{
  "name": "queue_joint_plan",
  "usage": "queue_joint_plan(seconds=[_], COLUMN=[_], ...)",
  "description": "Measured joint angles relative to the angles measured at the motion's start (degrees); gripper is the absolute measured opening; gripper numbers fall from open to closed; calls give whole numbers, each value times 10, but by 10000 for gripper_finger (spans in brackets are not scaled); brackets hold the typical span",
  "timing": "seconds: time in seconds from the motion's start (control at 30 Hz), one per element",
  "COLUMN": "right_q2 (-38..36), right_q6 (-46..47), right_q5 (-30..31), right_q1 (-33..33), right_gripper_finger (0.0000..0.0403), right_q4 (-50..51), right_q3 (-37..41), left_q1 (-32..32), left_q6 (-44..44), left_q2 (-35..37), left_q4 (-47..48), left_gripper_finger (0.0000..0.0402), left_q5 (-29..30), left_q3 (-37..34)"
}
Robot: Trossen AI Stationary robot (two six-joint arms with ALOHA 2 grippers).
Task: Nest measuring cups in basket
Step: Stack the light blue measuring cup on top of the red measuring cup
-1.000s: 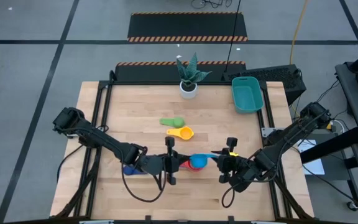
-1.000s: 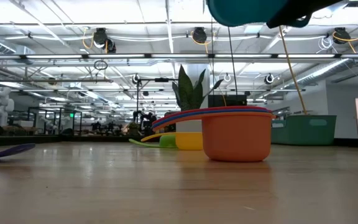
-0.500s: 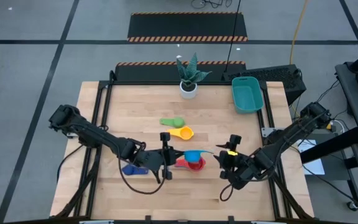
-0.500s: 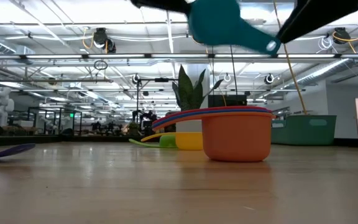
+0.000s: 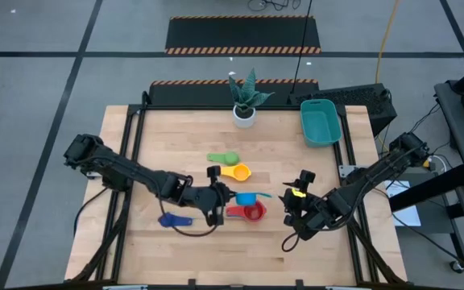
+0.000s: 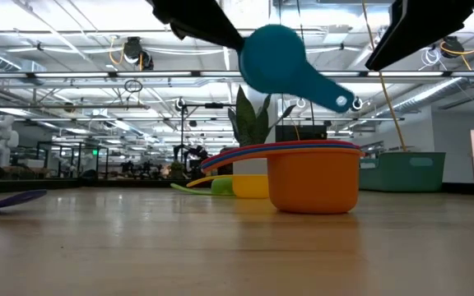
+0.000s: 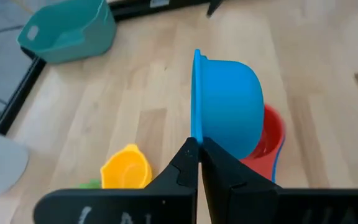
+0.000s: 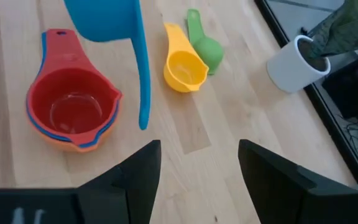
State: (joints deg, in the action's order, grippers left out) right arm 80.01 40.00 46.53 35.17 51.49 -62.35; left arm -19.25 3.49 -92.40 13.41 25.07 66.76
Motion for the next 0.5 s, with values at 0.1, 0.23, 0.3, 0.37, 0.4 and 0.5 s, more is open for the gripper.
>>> queue_joint_plan(seconds=[0.1, 0.23, 0.3, 0.37, 0.4, 0.5], right_q2=[0, 3, 11, 25, 33, 57], right_q6=[-3, -63, -100, -133, -150, -184], right_q5=[15, 31, 28, 16, 8, -18], right_q1=[0, -6, -14, -23, -28, -44], right_gripper_finger=[210, 210, 210, 210, 210, 210], right_q4=[-17, -88, -126, -160, -176, -210], right_q3=[0, 0, 0, 0, 0, 0], left_q1=[5, 9, 9, 9, 9, 9], left_q6=[6, 10, 10, 9, 9, 3], left_q2=[0, 0, 0, 0, 0, 0], left_q4=[17, 14, 10, 9, 7, 4], left_gripper_finger=[7, 7, 7, 7, 7, 7], left_q5=[-1, -9, -15, -16, -18, -31], left_q3=[0, 0, 0, 0, 0, 0])
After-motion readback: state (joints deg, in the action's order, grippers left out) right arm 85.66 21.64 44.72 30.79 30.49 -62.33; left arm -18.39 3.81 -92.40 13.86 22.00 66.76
